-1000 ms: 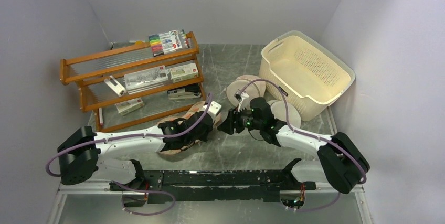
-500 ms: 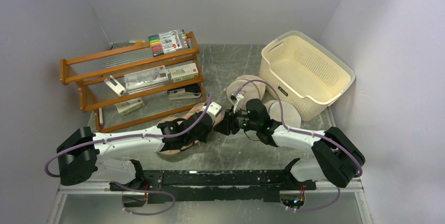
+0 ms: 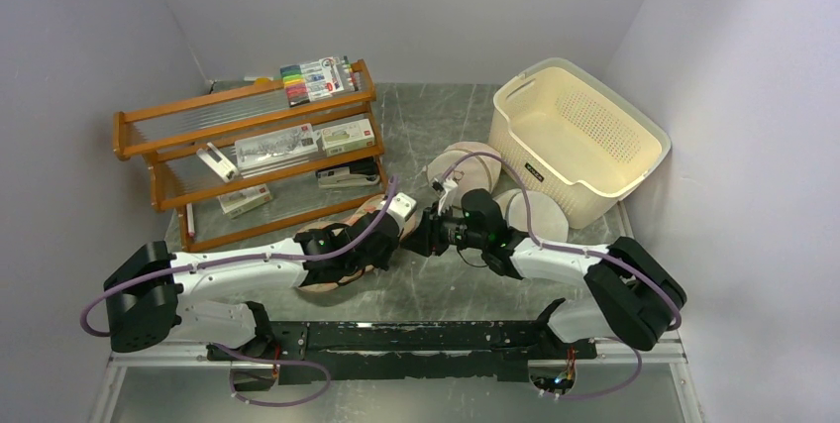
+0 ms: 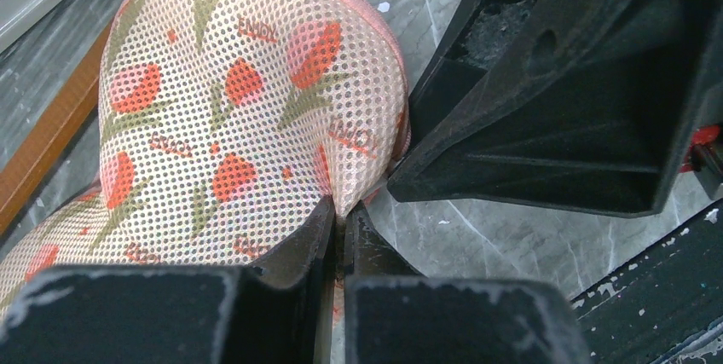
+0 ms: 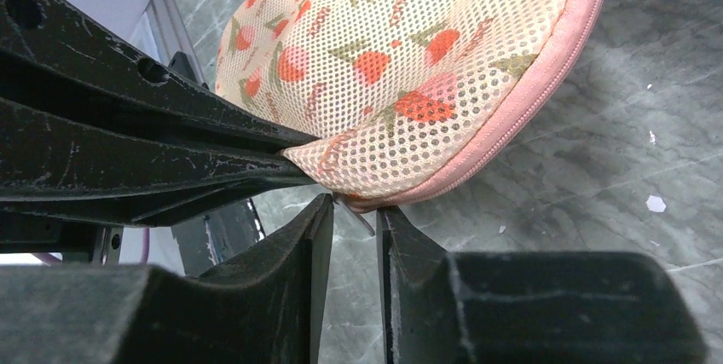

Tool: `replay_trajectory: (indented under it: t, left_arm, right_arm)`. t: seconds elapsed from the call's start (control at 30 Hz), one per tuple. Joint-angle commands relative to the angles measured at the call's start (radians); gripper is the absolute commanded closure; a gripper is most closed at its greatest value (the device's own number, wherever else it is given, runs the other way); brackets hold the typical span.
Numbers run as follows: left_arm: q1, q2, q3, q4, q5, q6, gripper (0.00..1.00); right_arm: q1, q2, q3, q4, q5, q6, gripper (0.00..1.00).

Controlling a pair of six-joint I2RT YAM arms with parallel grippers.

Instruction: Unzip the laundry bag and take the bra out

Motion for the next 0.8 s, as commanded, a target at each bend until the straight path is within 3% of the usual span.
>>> replay_trajectory:
  t: [0.0,0.77]
  left_arm:
    - [0.006,-0.017,0.037,0.005,-0.004,-0.014,0.93]
    - [0.010,-0.009,0.030,0.017,-0.008,-0.007,0.93]
  right_arm:
    - [0.015,0.014,-0.009,0.053,-0.004,0.008,0.77]
    - [0.028,-0.033,-0.041,0.020,0.007,0.019,0.74]
